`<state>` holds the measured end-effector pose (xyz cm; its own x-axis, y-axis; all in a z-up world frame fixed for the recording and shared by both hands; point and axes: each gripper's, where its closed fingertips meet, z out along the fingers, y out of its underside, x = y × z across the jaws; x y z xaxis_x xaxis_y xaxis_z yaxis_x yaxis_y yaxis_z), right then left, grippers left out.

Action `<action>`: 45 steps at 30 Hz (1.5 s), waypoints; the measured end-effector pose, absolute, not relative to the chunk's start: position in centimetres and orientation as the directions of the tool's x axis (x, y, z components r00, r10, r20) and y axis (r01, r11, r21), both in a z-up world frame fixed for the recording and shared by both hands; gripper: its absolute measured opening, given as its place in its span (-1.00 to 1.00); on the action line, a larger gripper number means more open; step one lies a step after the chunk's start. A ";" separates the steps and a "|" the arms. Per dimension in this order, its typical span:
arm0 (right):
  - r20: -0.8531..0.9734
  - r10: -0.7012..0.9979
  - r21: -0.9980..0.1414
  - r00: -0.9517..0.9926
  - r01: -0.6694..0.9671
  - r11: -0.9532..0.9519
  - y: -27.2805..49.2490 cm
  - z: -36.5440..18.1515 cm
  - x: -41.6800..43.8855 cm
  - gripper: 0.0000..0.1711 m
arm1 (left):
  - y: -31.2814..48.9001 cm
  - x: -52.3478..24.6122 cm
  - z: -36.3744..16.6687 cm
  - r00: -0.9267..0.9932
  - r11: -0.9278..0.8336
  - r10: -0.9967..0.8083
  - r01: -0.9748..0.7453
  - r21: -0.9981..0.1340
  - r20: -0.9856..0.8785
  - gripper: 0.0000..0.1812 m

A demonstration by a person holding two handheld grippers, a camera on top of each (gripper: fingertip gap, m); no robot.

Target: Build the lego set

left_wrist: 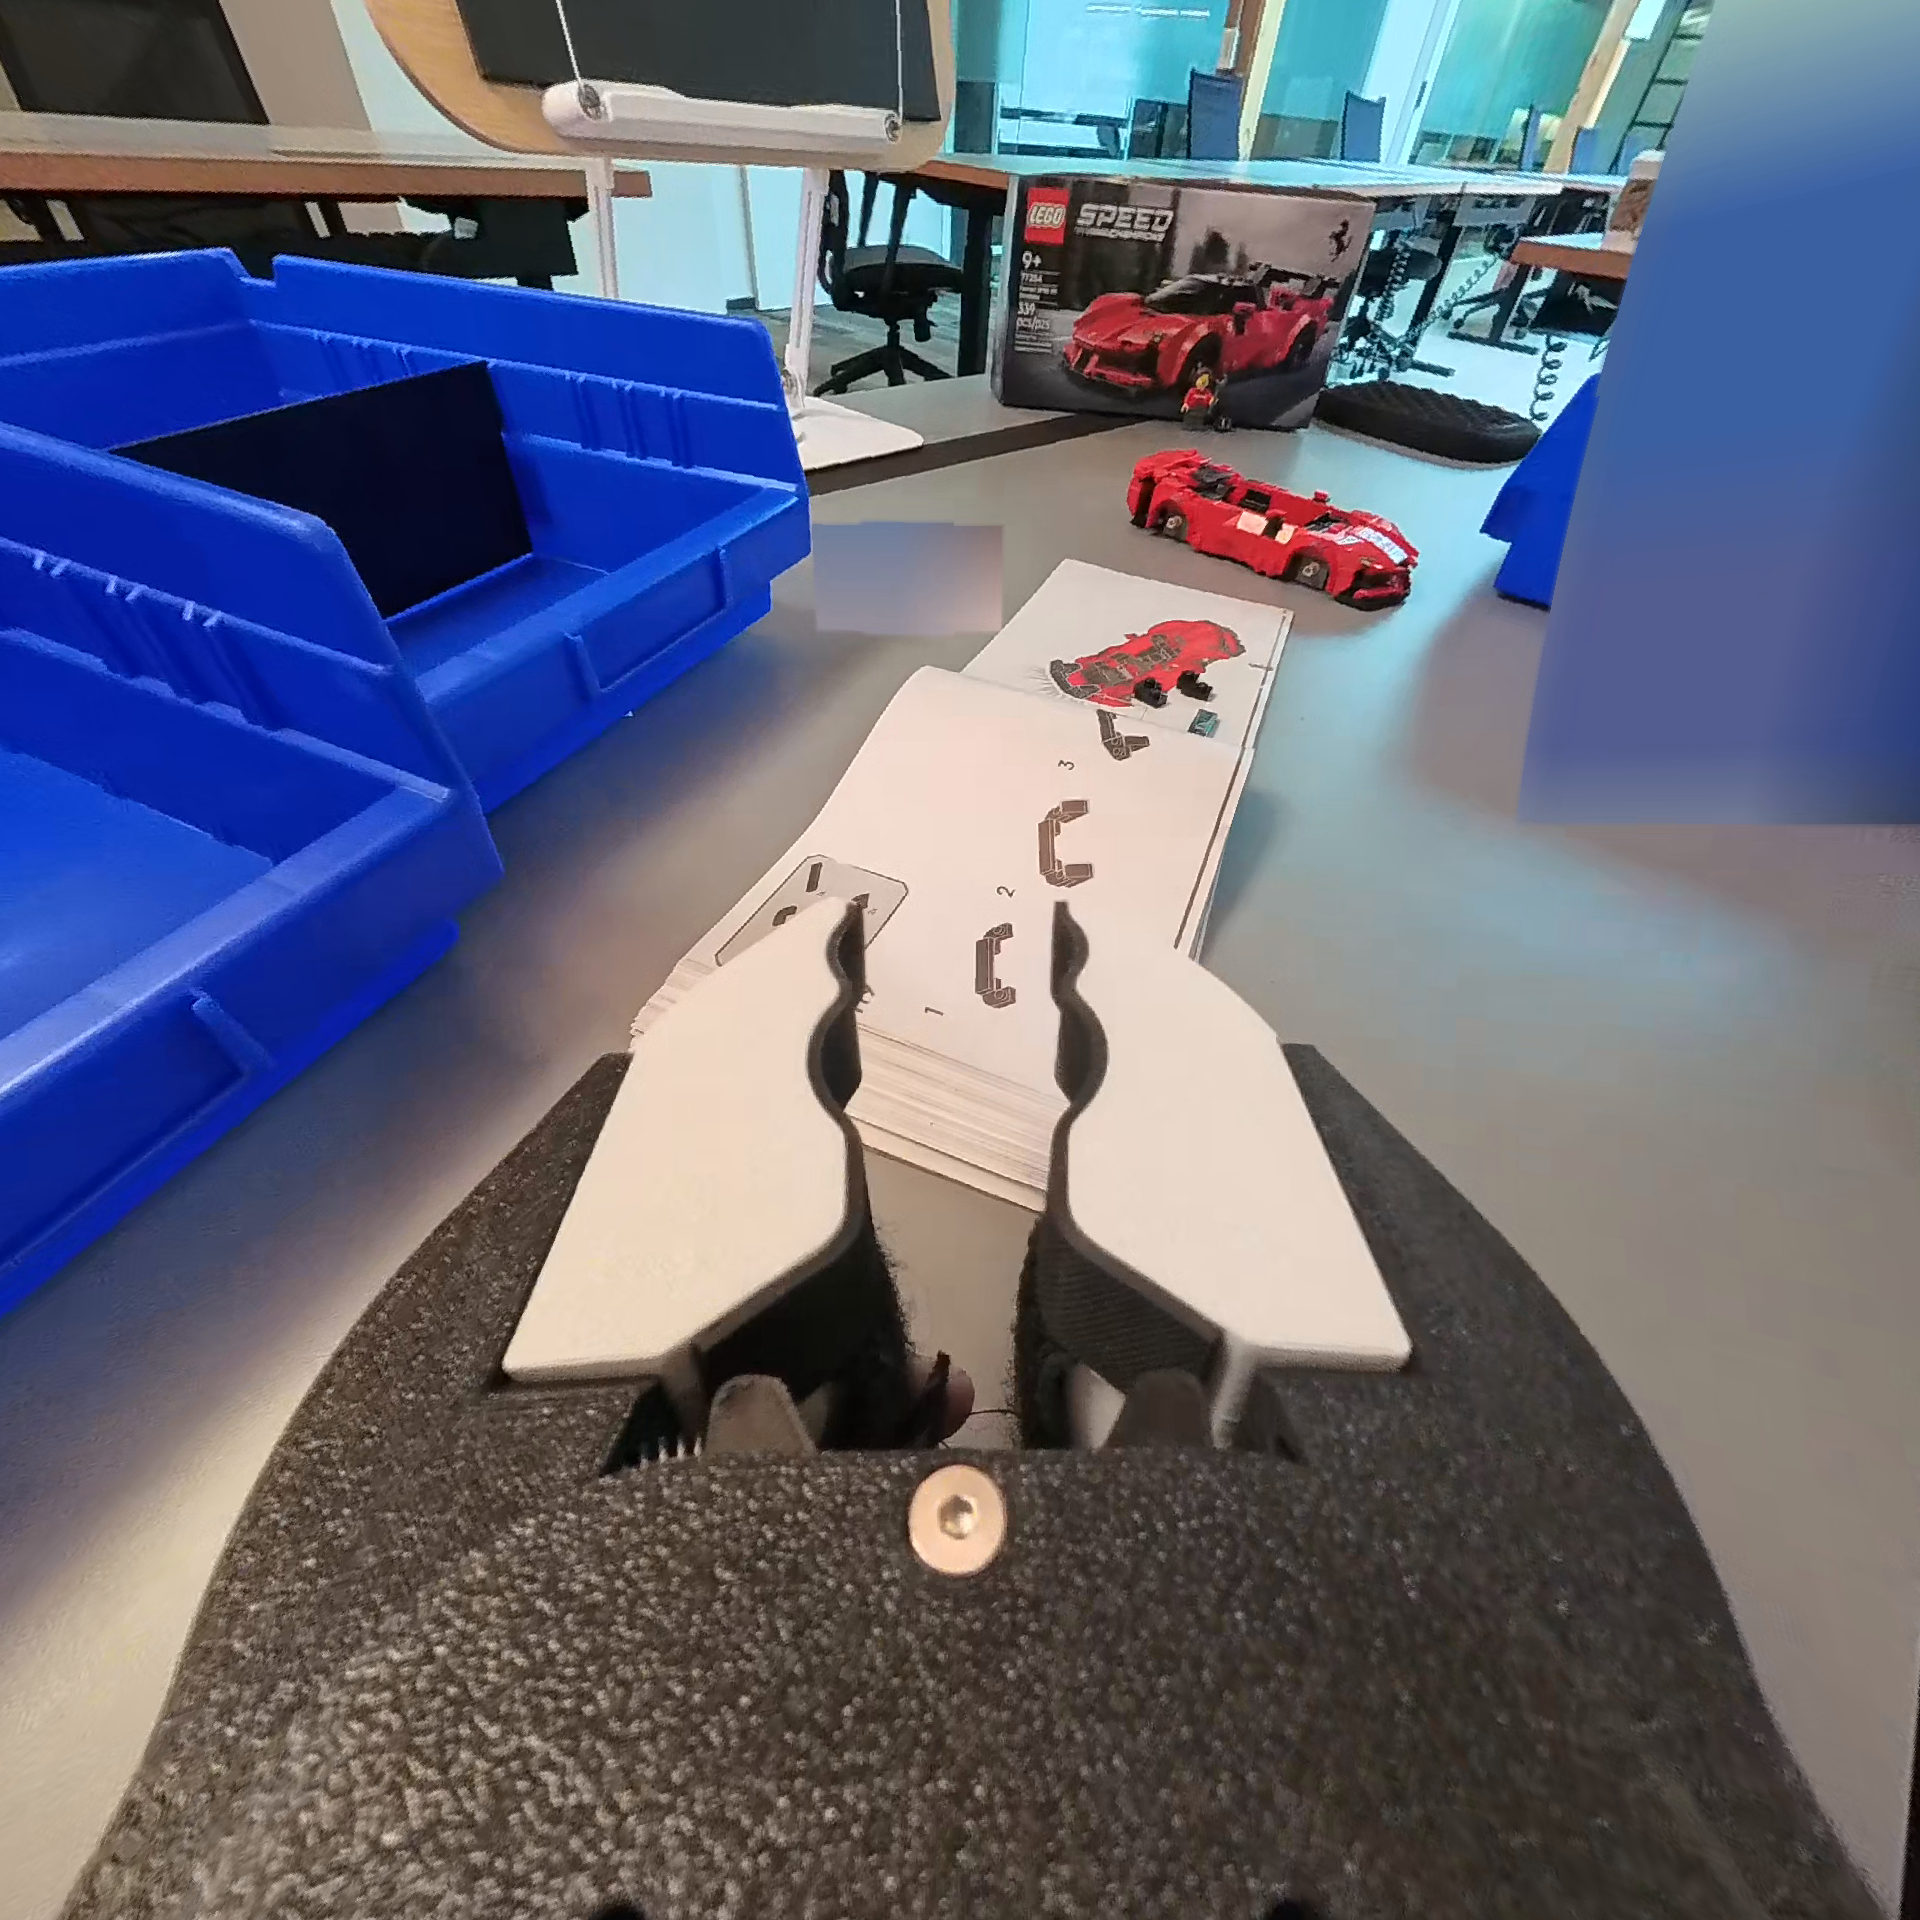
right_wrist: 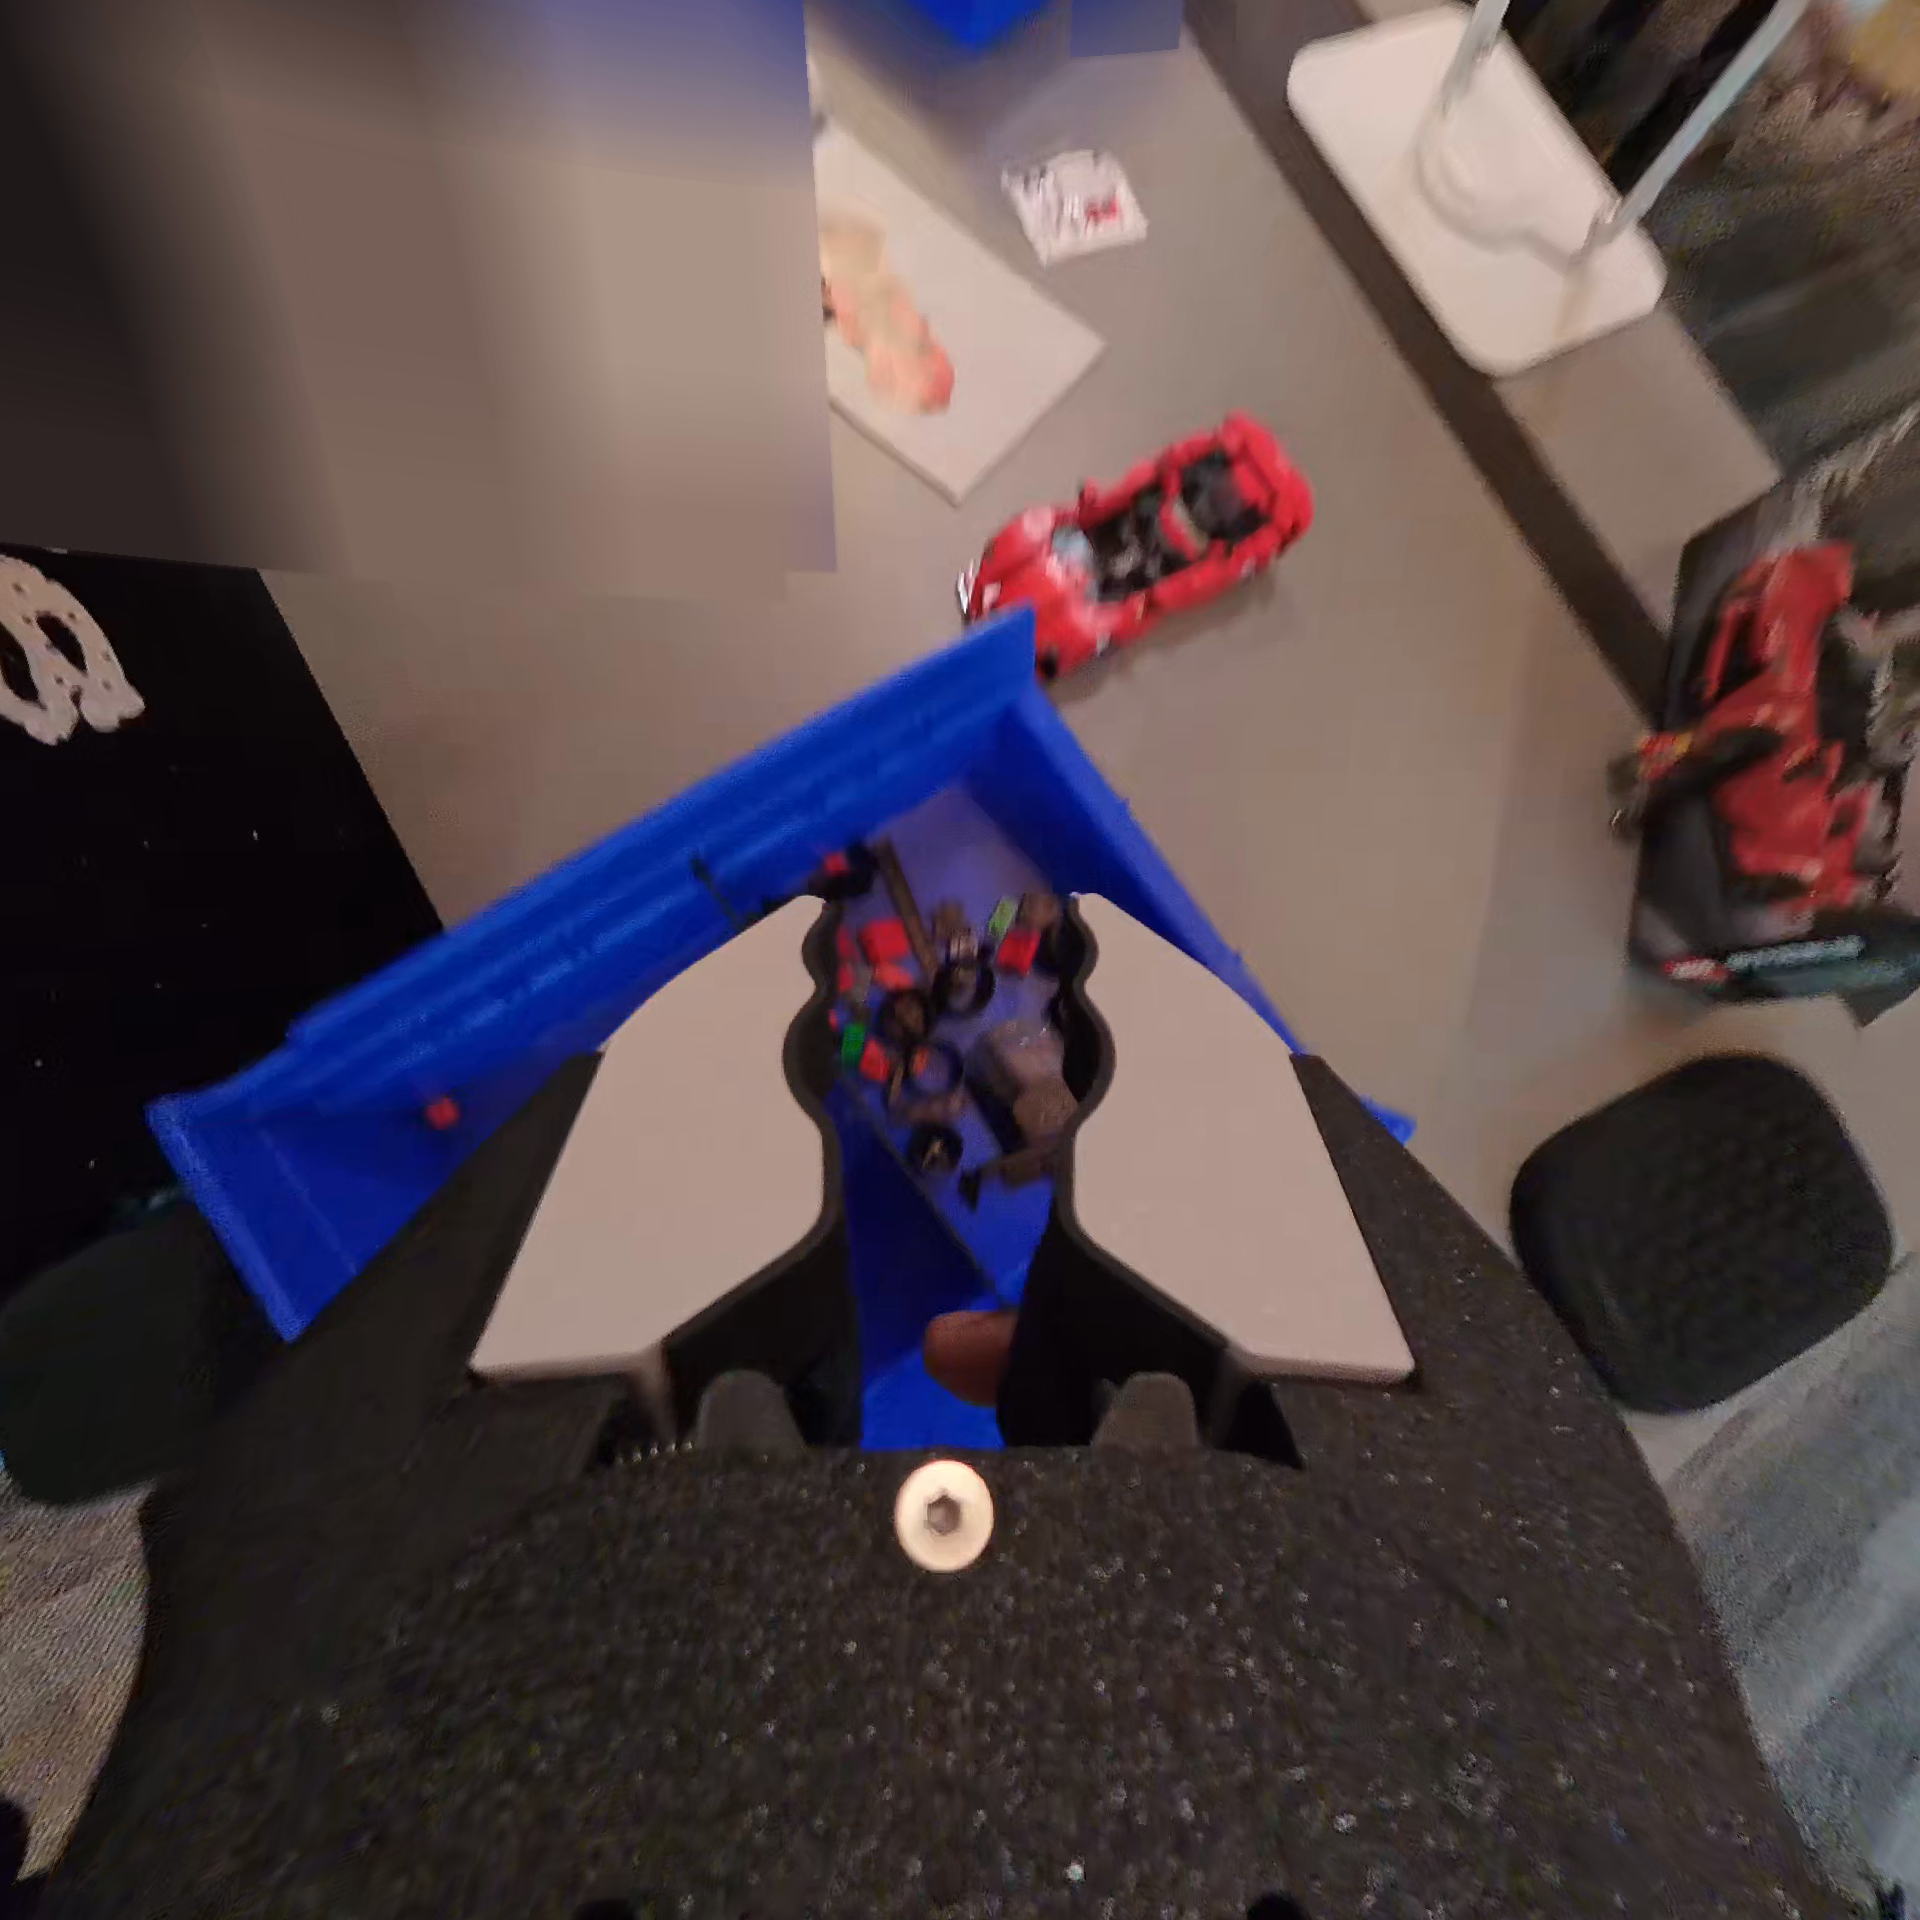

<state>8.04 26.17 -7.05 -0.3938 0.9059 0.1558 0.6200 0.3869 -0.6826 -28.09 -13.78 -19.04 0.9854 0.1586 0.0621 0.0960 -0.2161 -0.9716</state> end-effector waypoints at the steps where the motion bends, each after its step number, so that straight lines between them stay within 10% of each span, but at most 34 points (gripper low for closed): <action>1: 0.142 0.907 -0.662 -0.397 0.643 0.385 26.6 -8.0 8.9 -0.52 | -13.8 -28.0 -19.1 0.986 -0.217 0.154 0.092 -0.972 0.059 -0.62; 12: 0.060 0.860 -0.345 -0.506 0.798 0.494 31.3 -15.2 11.1 -0.81 | -13.4 -28.4 -19.9 0.981 -0.271 0.163 0.147 -0.951 0.106 -0.63; 37: -0.421 0.523 -0.413 -0.741 0.670 0.617 20.0 -24.3 5.9 -1.00 | -14.4 -29.0 -21.0 0.959 -0.331 0.204 0.255 -0.909 0.195 -0.62; 45: -0.046 0.727 -0.267 -0.685 0.710 0.652 28.3 -24.6 3.5 -1.00 | -14.6 -28.7 -20.8 0.958 -0.325 0.202 0.261 -0.909 0.203 -0.62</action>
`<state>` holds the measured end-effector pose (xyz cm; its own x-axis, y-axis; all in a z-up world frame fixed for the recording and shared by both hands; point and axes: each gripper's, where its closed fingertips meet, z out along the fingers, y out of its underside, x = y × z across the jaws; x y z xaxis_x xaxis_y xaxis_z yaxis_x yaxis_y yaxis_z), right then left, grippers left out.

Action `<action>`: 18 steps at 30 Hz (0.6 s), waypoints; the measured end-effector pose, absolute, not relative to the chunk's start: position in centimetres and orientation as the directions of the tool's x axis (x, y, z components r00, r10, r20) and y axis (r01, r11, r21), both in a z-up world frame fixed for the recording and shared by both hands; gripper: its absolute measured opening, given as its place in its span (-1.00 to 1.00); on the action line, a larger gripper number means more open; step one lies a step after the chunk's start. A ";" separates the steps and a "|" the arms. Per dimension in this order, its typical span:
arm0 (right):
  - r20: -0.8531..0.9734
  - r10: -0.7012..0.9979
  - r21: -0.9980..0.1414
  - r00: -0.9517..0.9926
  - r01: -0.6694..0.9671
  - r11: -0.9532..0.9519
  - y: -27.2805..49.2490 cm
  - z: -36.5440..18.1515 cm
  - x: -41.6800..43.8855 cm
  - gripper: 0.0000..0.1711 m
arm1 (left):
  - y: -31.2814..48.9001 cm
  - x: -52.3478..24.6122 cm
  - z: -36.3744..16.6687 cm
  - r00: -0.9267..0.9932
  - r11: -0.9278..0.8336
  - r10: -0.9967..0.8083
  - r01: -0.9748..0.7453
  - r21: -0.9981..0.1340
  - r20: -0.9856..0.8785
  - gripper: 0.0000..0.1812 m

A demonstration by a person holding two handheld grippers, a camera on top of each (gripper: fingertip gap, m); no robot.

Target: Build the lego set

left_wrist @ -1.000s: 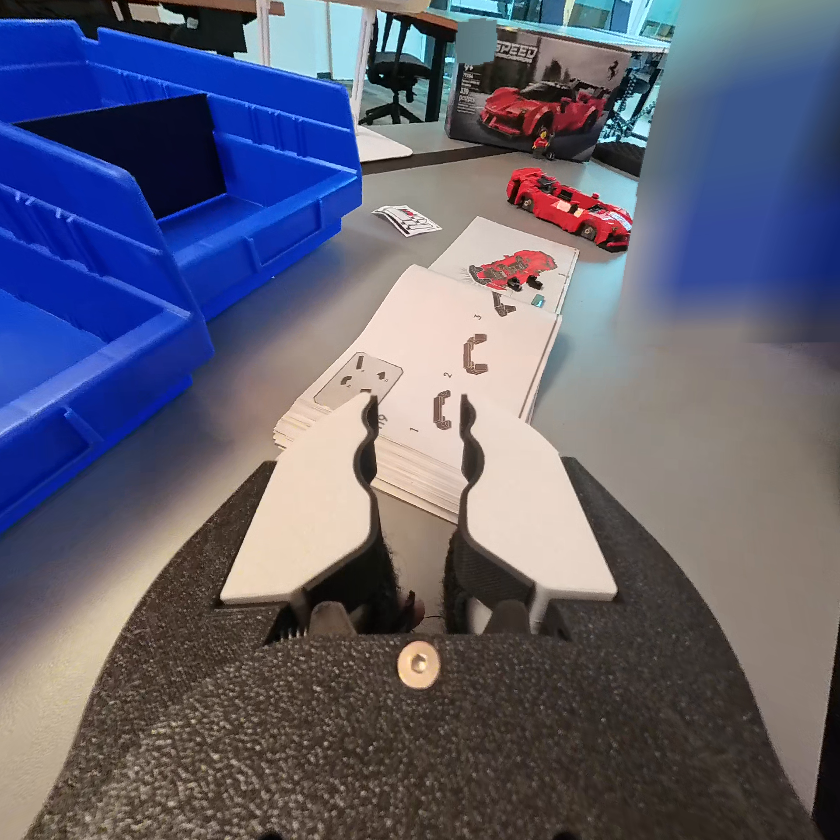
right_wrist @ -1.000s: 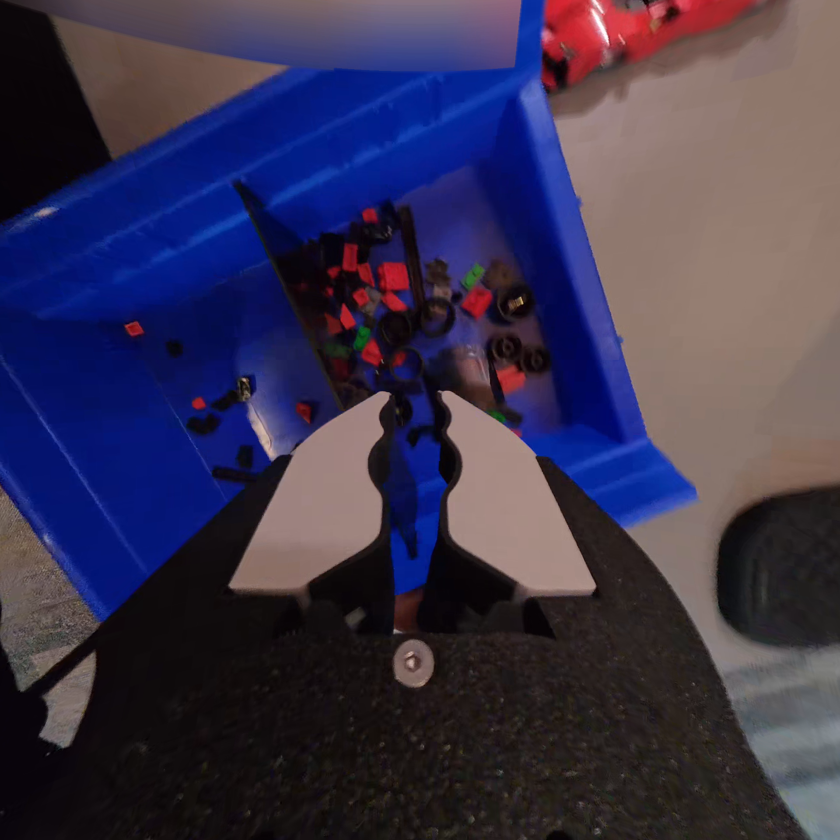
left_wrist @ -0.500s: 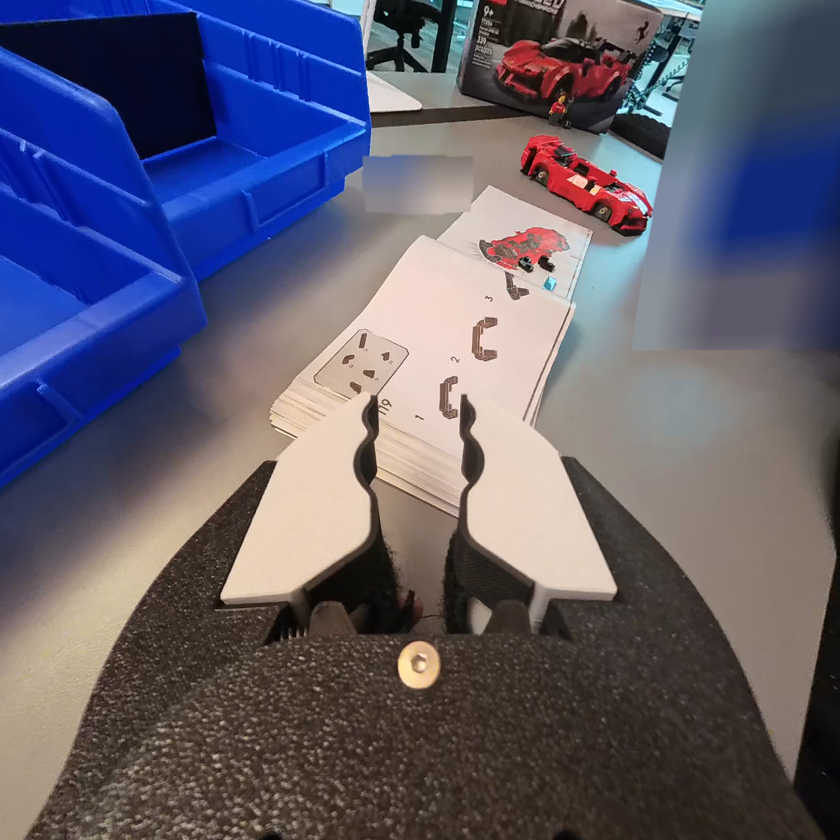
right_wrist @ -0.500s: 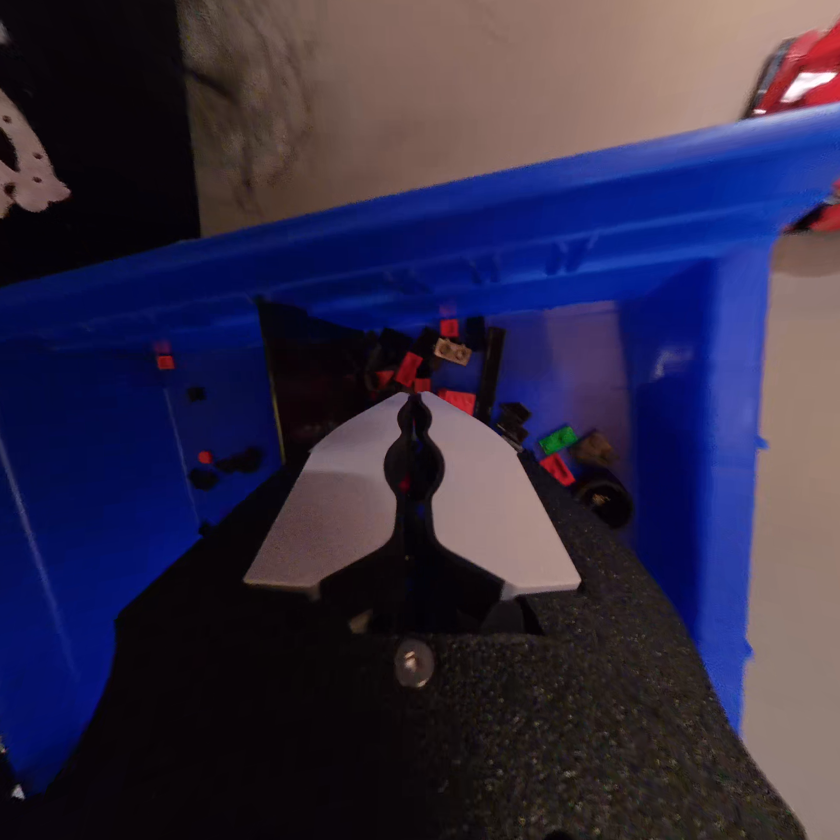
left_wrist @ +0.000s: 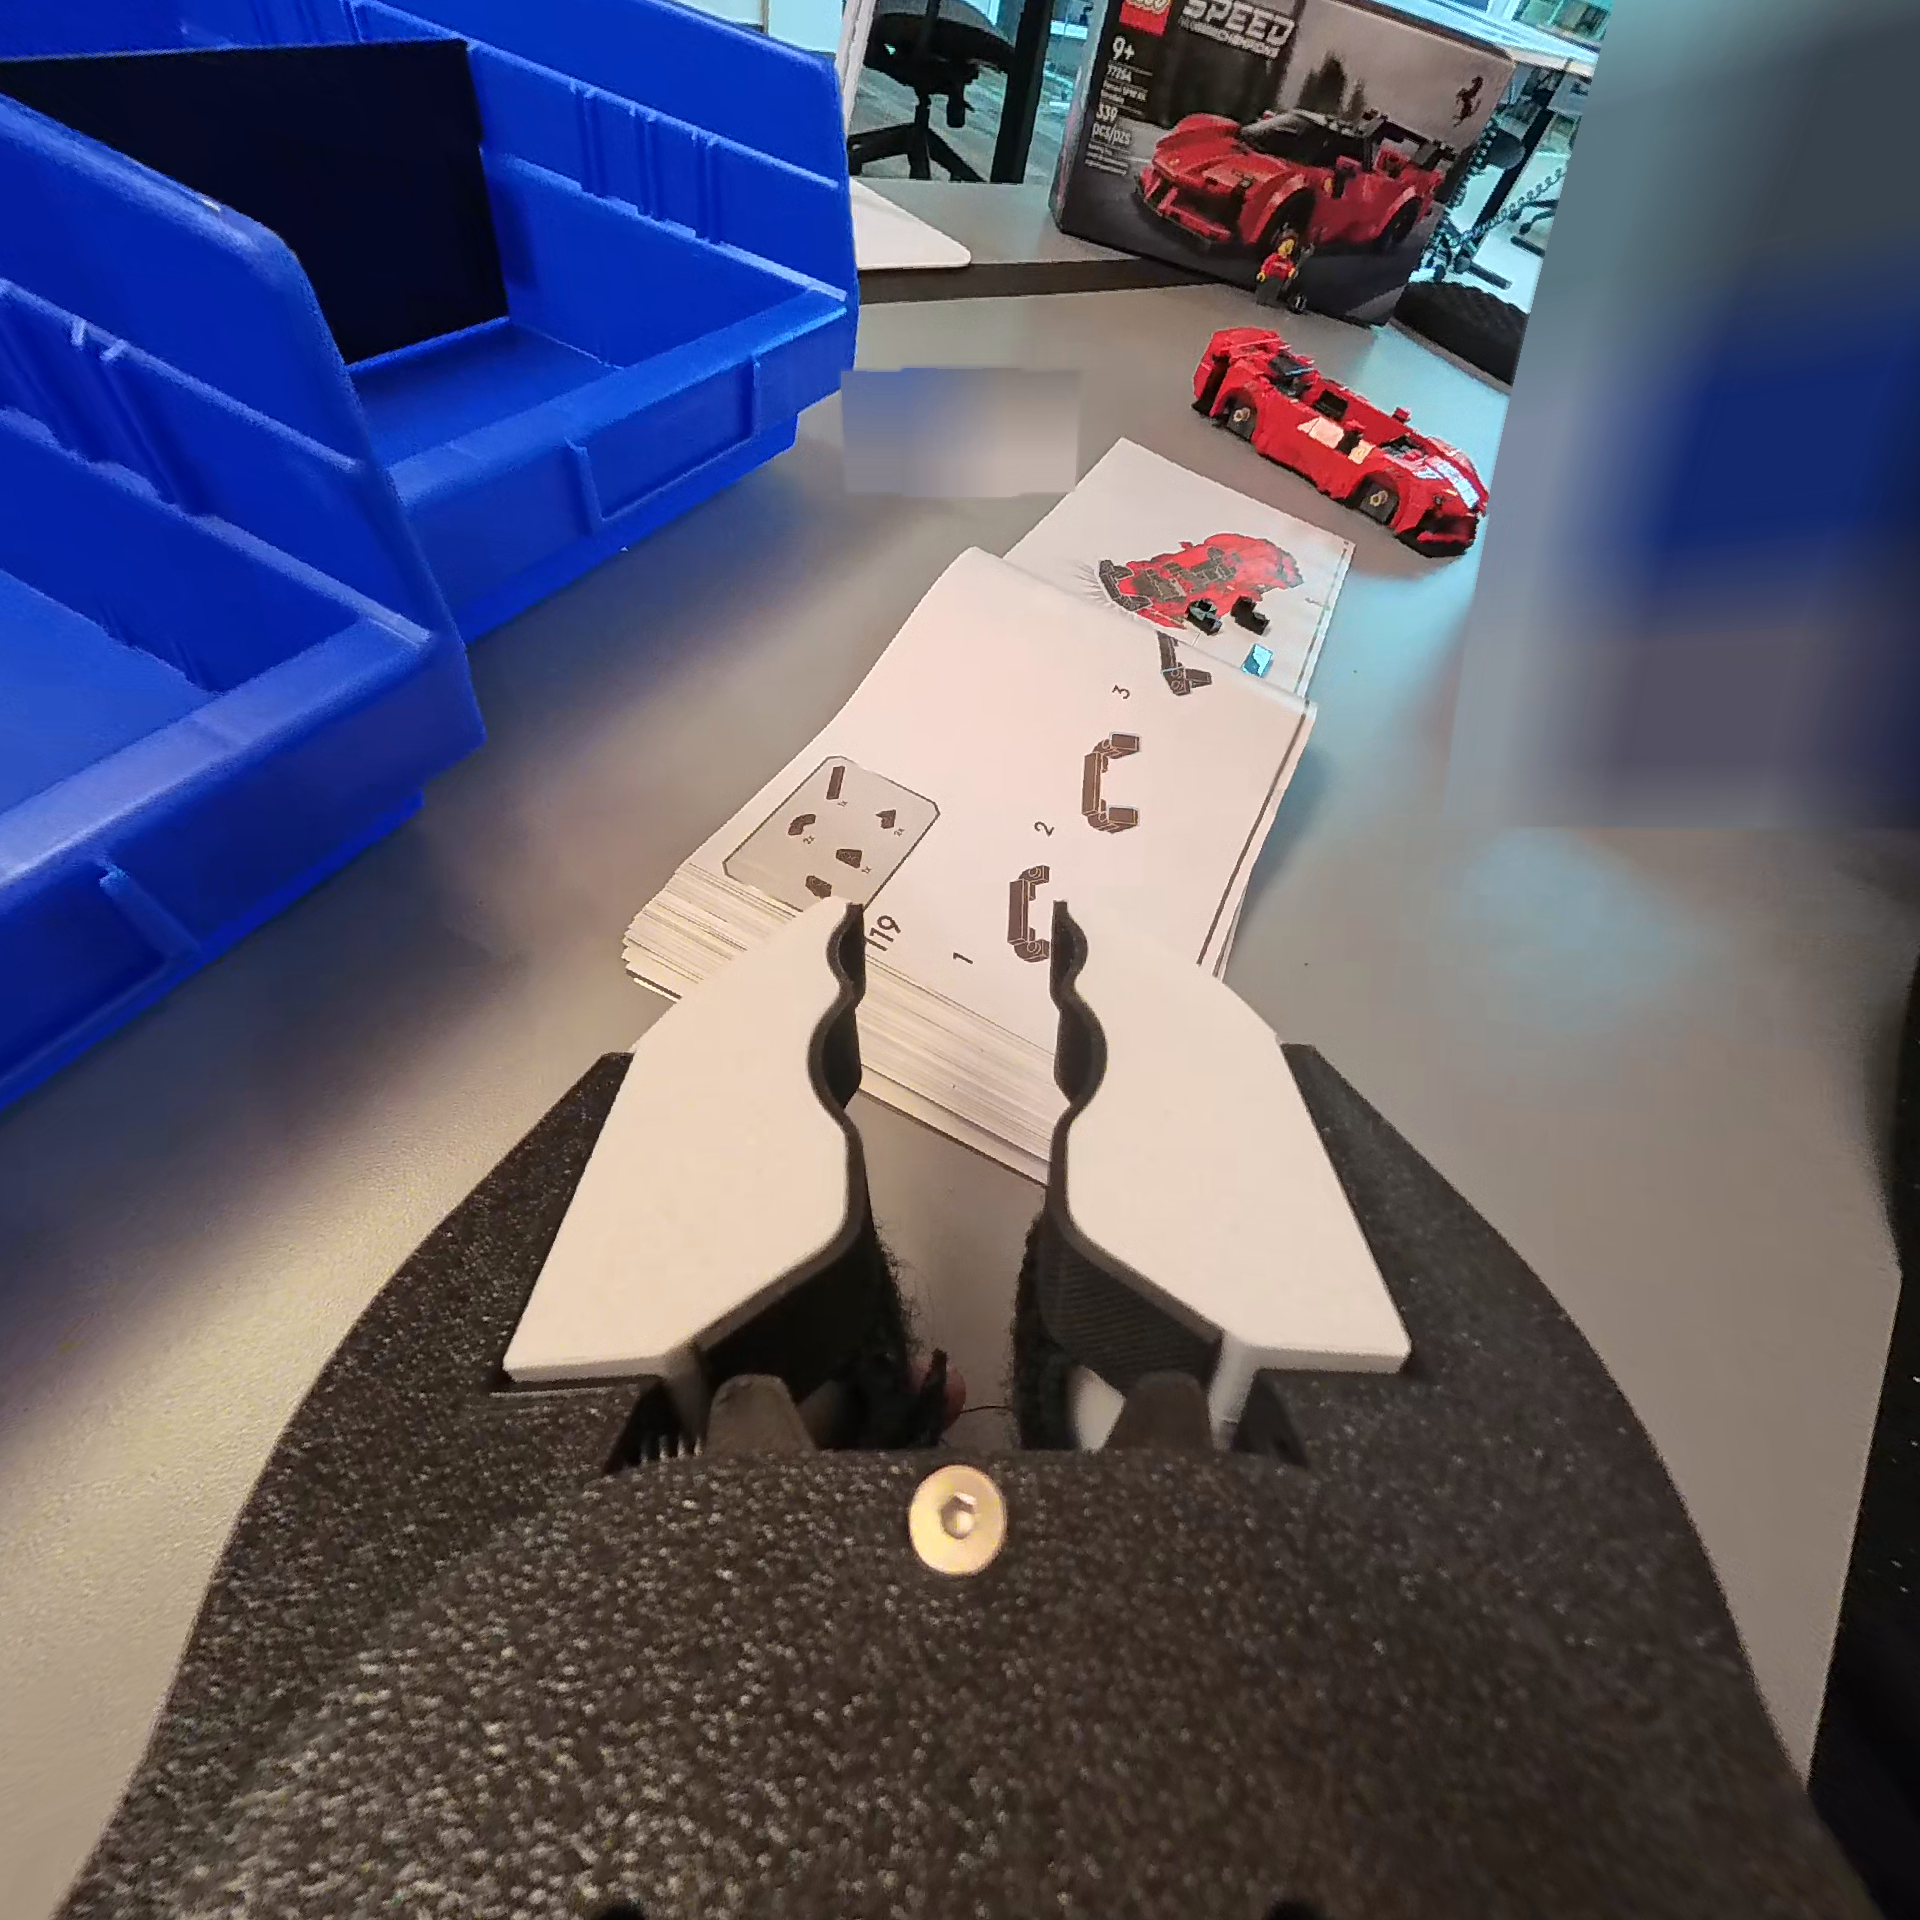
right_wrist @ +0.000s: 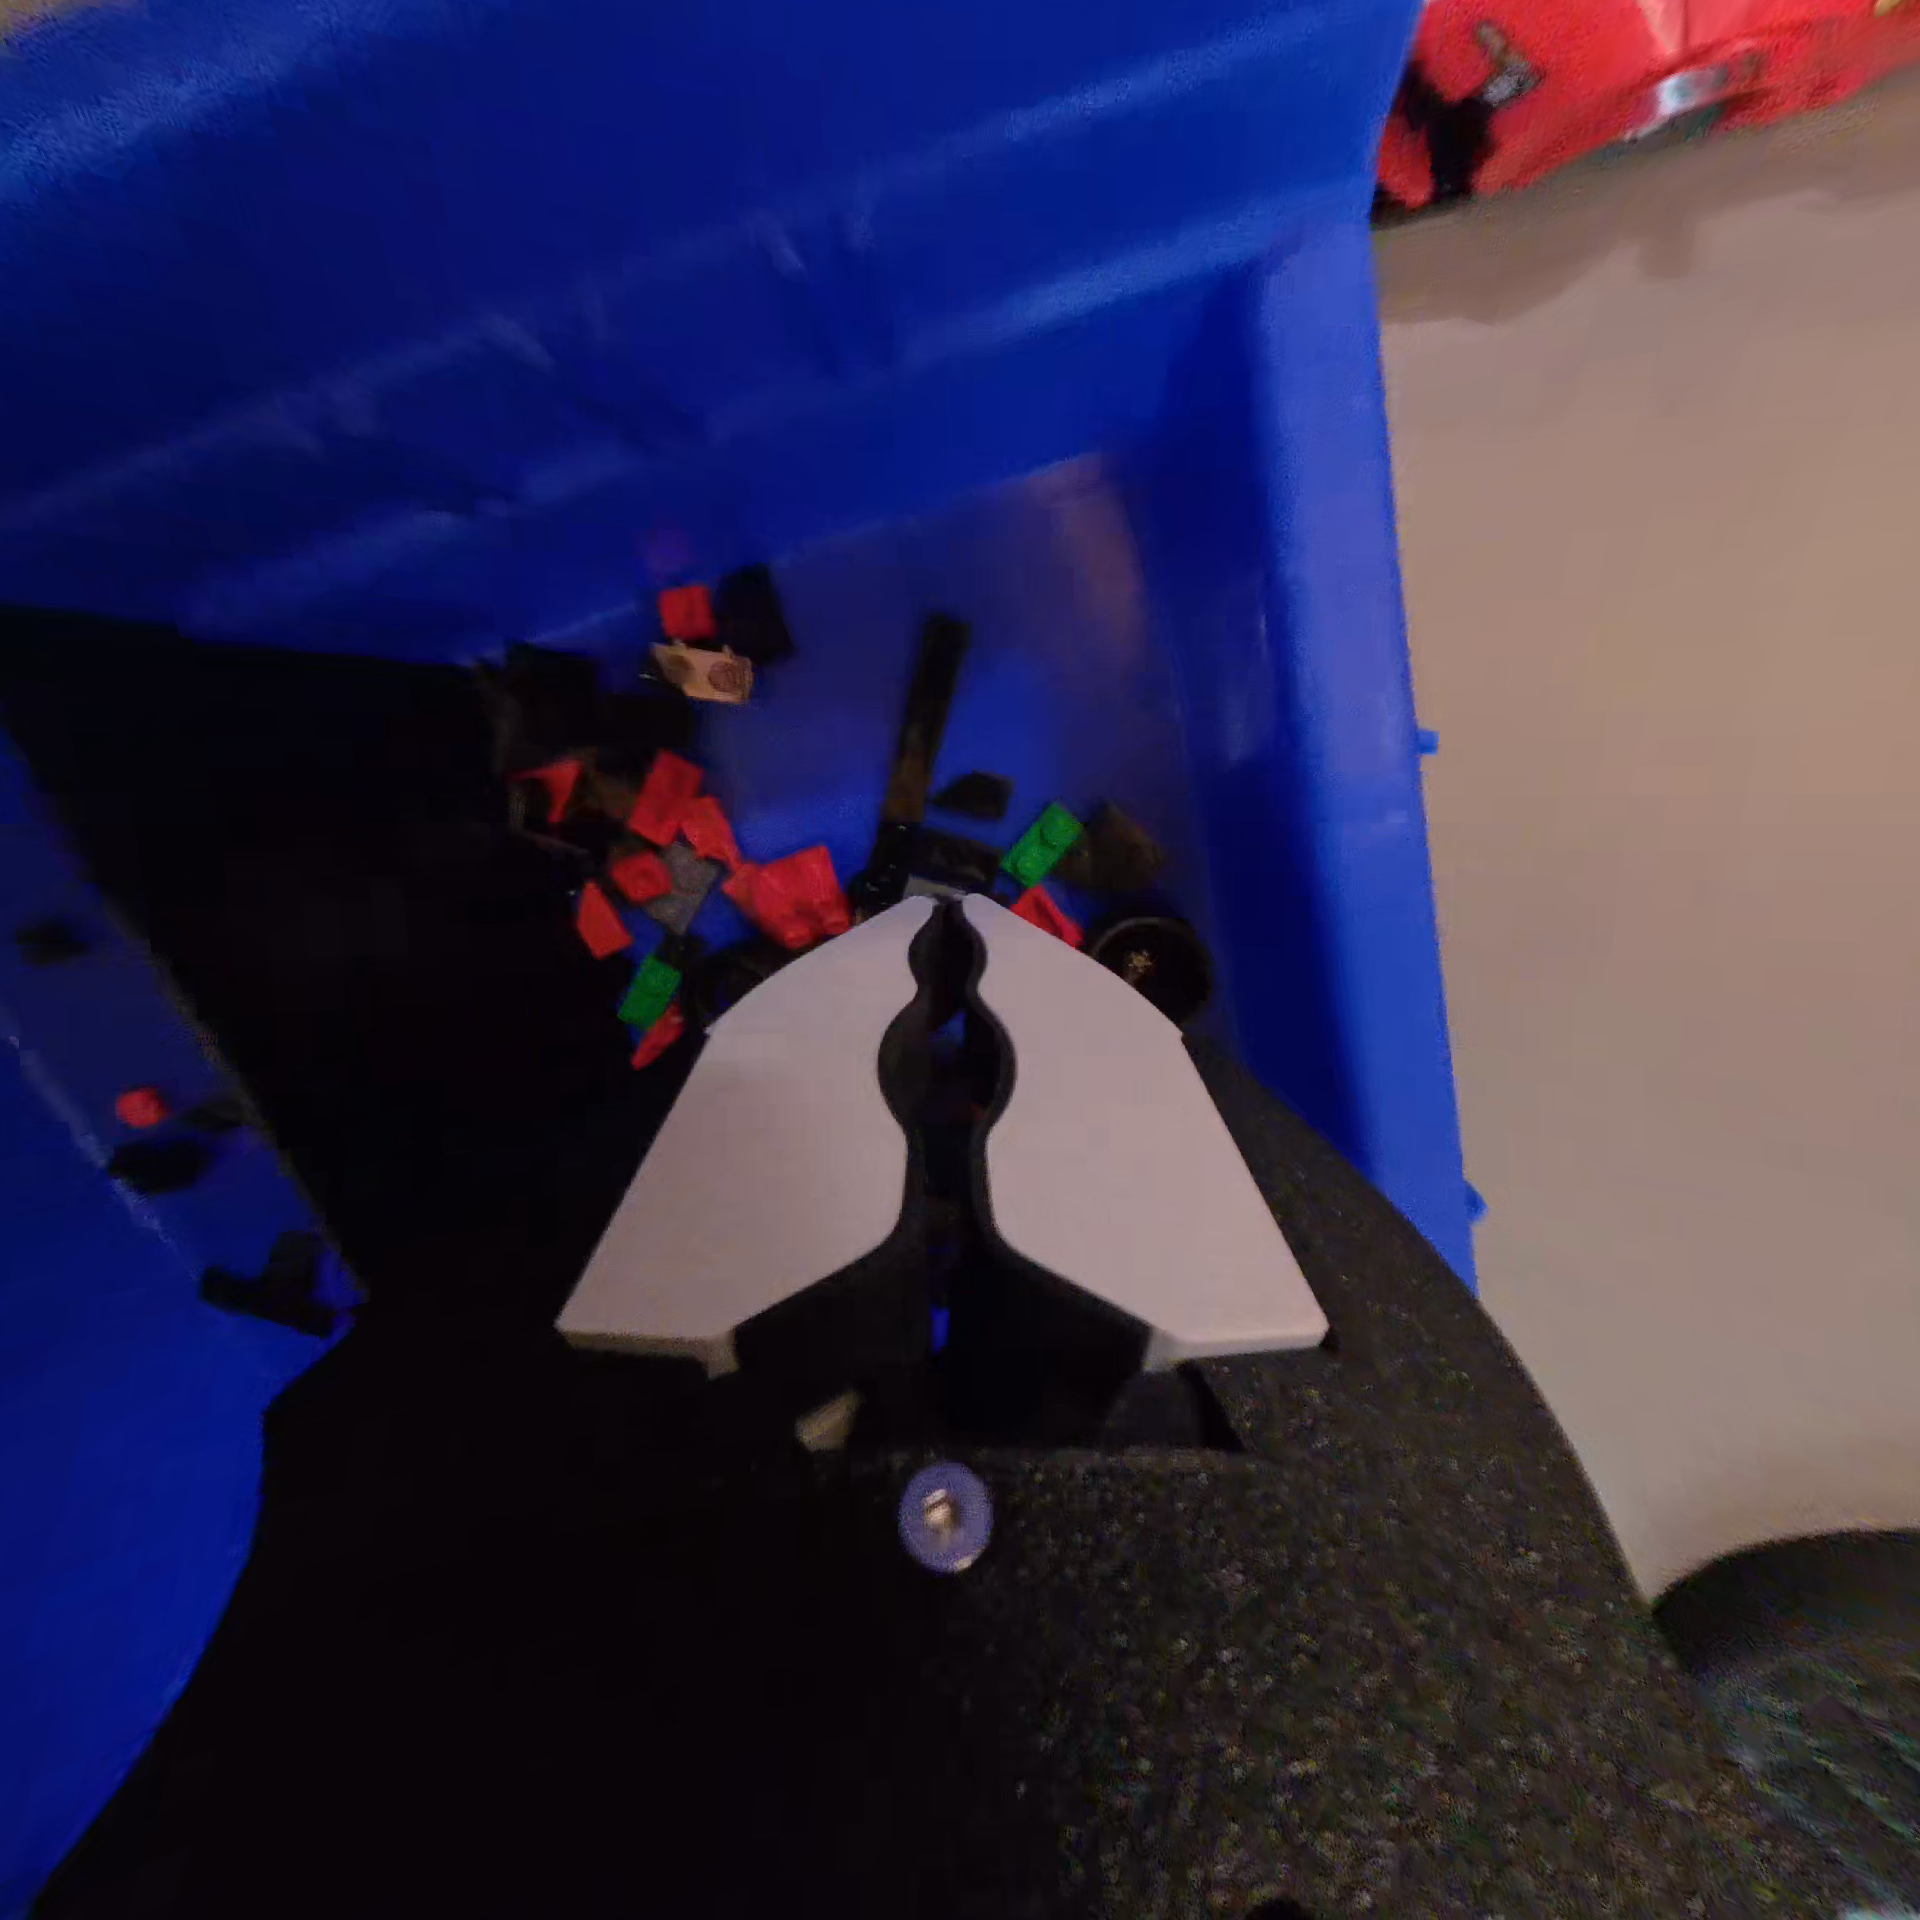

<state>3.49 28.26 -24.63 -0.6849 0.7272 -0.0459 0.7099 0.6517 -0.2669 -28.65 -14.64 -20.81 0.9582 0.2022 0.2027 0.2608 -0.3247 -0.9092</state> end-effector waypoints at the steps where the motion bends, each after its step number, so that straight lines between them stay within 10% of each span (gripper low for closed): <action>1: -0.091 0.726 -0.295 -0.682 0.714 0.634 27.8 -24.1 3.7 -1.00 | -14.6 -28.7 -20.8 0.957 -0.324 0.203 0.265 -0.908 0.207 -0.62; 8: -0.151 0.704 -0.211 -0.694 0.718 0.663 28.4 -24.4 5.9 -1.00 | -14.6 -28.7 -20.8 0.957 -0.323 0.204 0.264 -0.909 0.205 -0.62; 18: -0.069 0.891 -0.280 -0.449 0.866 0.415 31.7 -22.2 6.3 -0.45 | -13.2 -29.3 -21.3 0.959 -0.344 0.209 0.255 -0.904 0.191 -0.62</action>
